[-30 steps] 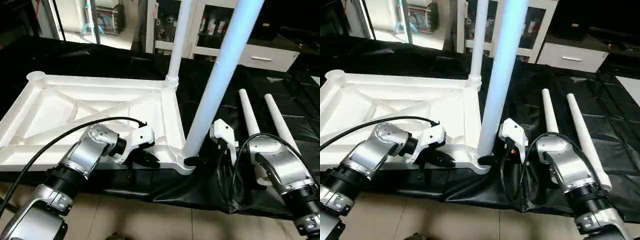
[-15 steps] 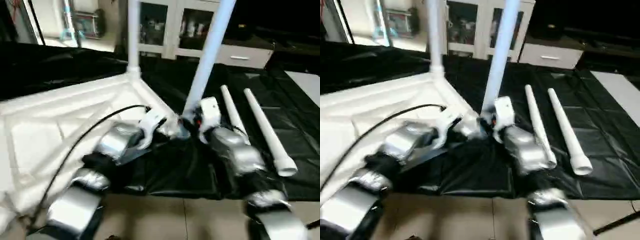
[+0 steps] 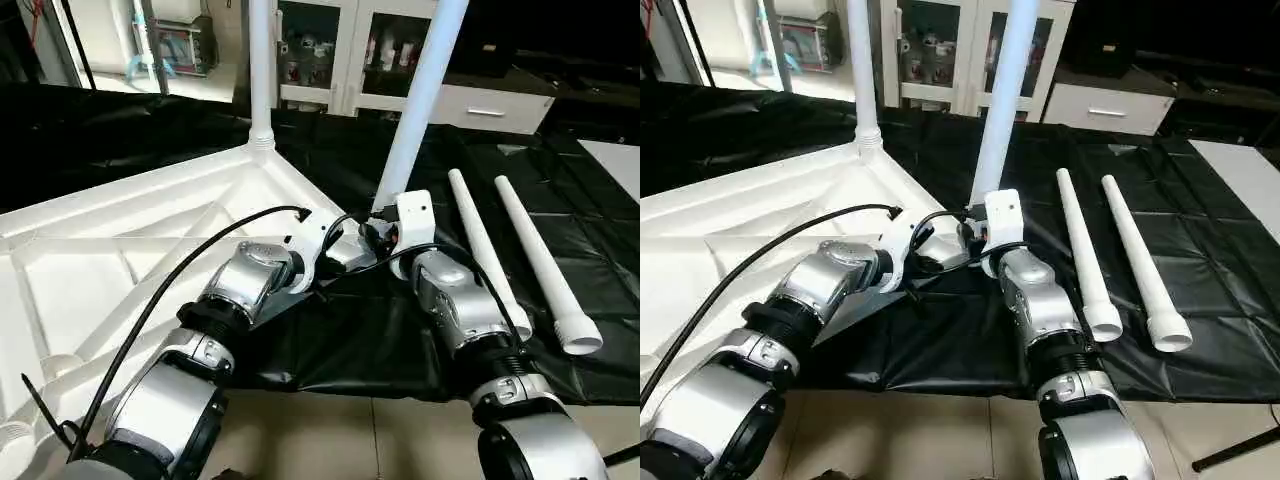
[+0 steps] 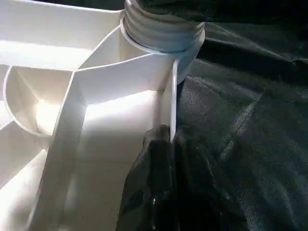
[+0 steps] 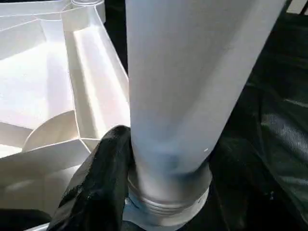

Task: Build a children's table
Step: Rotate leg to tighten

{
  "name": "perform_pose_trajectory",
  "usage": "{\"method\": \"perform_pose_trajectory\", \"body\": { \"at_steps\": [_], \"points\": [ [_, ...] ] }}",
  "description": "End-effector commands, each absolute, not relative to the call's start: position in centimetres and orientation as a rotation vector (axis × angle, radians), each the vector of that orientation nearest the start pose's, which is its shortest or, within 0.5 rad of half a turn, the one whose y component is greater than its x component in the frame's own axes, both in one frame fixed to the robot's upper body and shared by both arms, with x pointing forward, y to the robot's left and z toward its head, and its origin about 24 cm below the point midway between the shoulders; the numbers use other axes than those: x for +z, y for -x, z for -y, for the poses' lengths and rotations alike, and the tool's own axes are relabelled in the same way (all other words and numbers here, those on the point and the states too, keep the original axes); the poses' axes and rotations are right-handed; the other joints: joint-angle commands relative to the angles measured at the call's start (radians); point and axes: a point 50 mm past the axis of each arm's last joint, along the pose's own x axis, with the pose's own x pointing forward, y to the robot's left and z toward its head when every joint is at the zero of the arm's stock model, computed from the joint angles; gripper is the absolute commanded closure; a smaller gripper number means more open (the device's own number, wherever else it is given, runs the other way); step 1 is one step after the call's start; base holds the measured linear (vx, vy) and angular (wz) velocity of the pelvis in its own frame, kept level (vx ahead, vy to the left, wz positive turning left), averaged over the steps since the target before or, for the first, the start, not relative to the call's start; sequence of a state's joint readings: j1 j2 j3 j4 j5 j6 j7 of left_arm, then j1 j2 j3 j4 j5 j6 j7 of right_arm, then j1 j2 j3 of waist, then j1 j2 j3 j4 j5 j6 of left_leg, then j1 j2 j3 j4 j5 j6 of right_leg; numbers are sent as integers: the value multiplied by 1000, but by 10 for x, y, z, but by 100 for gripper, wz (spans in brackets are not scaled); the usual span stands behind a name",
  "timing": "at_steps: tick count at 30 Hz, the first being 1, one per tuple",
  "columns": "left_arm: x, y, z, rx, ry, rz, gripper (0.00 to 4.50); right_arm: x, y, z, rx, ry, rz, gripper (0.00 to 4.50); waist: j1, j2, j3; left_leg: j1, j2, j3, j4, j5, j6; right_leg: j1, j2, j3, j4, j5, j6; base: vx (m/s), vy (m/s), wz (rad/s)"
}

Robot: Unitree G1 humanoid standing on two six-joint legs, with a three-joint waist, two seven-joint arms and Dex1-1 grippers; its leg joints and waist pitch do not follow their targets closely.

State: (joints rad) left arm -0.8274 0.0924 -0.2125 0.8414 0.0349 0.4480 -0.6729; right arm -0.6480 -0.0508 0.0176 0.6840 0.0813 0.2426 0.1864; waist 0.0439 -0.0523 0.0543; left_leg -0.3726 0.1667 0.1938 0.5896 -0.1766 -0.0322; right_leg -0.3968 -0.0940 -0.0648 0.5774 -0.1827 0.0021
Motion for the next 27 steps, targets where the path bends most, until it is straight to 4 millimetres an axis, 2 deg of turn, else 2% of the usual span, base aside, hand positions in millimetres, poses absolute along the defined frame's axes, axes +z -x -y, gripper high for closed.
{"method": "perform_pose_trajectory", "body": {
  "at_steps": [1, 2, 4, 6, 8, 9, 10, 11, 12, 14, 15, 16, 17, 19, 20, 22, 24, 25, 27],
  "points": [
    [73, -369, -73, -796, -222, -482, 450, 32, -348, 99, 396, 36, -389, 243, -1, 3, -53, 31, 63, -41, -96, -471, -54, 14, -72, 41, -87, -411, -142, 0, 0, 0],
    [73, -369, -73, -796, -224, -483, 450, 33, -347, 100, 412, 24, -384, 243, 1, 3, -53, 31, 64, -39, -96, -458, -47, 14, -72, 42, -86, -400, -145, 0, 0, 0],
    [72, -369, -74, -798, -229, -484, 450, 37, -346, 102, 442, -6, -368, 173, 5, 3, -53, 31, 65, -36, -95, -433, -40, 15, -73, 45, -85, -380, -152, 0, 0, 0],
    [72, -369, -74, -810, -236, -482, 450, 42, -344, 106, 465, -30, -343, 172, 12, 2, -54, 31, 66, -33, -95, -407, -32, 18, -71, 46, -83, -358, -153, 0, 0, 0],
    [72, -369, -73, -821, -242, -476, 450, 46, -342, 109, 485, -34, -323, 163, 13, 1, -57, 17, 66, -36, -98, -363, -18, 31, -72, 45, -75, -321, -151, 0, 0, 0],
    [73, -369, -72, -832, -248, -467, 450, 47, -340, 111, 488, -32, -314, 134, 12, 0, -59, 14, 66, -36, -98, -352, -16, 32, -72, 44, -74, -315, -151, 0, 0, 0],
    [73, -370, -71, -839, -250, -461, 450, 49, -339, 113, 491, -32, -306, 128, 9, -2, -63, 13, 66, -34, -94, -328, -11, 32, -73, 44, -71, -300, -157, 0, 0, 0],
    [73, -370, -70, -850, -259, -448, 450, 50, -337, 115, 493, -27, -300, 128, 11, -1, -64, 15, 66, -34, -93, -316, -8, 31, -73, 44, -72, -291, -162, 0, 0, 0],
    [75, -370, -68, -875, -281, -418, 450, 52, -335, 119, 487, -18, -290, 121, 16, -3, -64, 23, 66, -26, -87, -296, 1, 23, -71, 46, -72, -262, -177, 50, -23, 6],
    [77, -370, -62, -913, -295, -380, 450, 55, -330, 128, 468, -6, -286, 94, 21, -2, -66, 21, 67, -23, -84, -249, 18, 26, -69, 47, -63, -205, -193, 53, -22, 6],
    [78, -370, -58, -935, -310, -356, 450, 55, -326, 133, 445, 30, -279, 86, 28, 5, -68, 27, 66, -19, -80, -217, 29, 25, -67, 48, -61, -165, -199, 57, -18, 7],
    [79, -370, -57, -940, -315, -349, 450, 55, -325, 134, 439, 39, -277, 81, 33, 0, -70, 26, 65, -15, -77, -173, 43, 28, -64, 48, -53, -101, -208, 57, -18, 7],
    [79, -371, -55, -944, -318, -343, 450, 55, -322, 136, 436, 48, -279, 81, 34, 0, -71, 22, 64, -16, -77, -151, 50, 32, -65, 47, -48, -75, -217, 0, 0, 0],
    [81, -371, -51, -952, -327, -324, 450, 53, -319, 139, 417, 57, -285, 46, 42, 6, -73, 23, 62, -13, -73, -110, 69, 34, -63, 47, -43, -18, -236, 0, 0, 0],
    [82, -372, -48, -958, -333, -312, 450, 53, -318, 140, 403, 59, -288, 46, 43, 4, -73, 23, 63, -13, -72, -105, 73, 35, -64, 47, -41, -9, -242, 0, 0, 0],
    [84, -373, -44, -943, -332, -291, 450, 51, -314, 143, 386, 53, -297, 46, 44, 9, -71, 22, 64, -14, -74, -128, 73, 37, -67, 46, -44, -37, -253, 0, 0, 0],
    [86, -374, -41, -930, -302, -285, 450, 48, -309, 145, 378, 57, -306, 46, 47, 9, -69, 25, 65, -14, -76, -169, 61, 35, -67, 46, -53, -93, -238, 0, 0, 0],
    [87, -375, -40, -938, -283, -288, 422, 47, -307, 146, 371, 58, -314, 43, 46, 10, -67, 23, 66, -16, -79, -185, 52, 36, -69, 46, -57, -132, -228, 0, 0, 0],
    [87, -374, -40, -961, -268, -289, 405, 46, -304, 147, 363, 59, -321, 43, 46, 10, -66, 24, 68, -18, -81, -206, 35, 34, -69, 46, -60, -168, -216, 0, 0, 0]
  ]
}}
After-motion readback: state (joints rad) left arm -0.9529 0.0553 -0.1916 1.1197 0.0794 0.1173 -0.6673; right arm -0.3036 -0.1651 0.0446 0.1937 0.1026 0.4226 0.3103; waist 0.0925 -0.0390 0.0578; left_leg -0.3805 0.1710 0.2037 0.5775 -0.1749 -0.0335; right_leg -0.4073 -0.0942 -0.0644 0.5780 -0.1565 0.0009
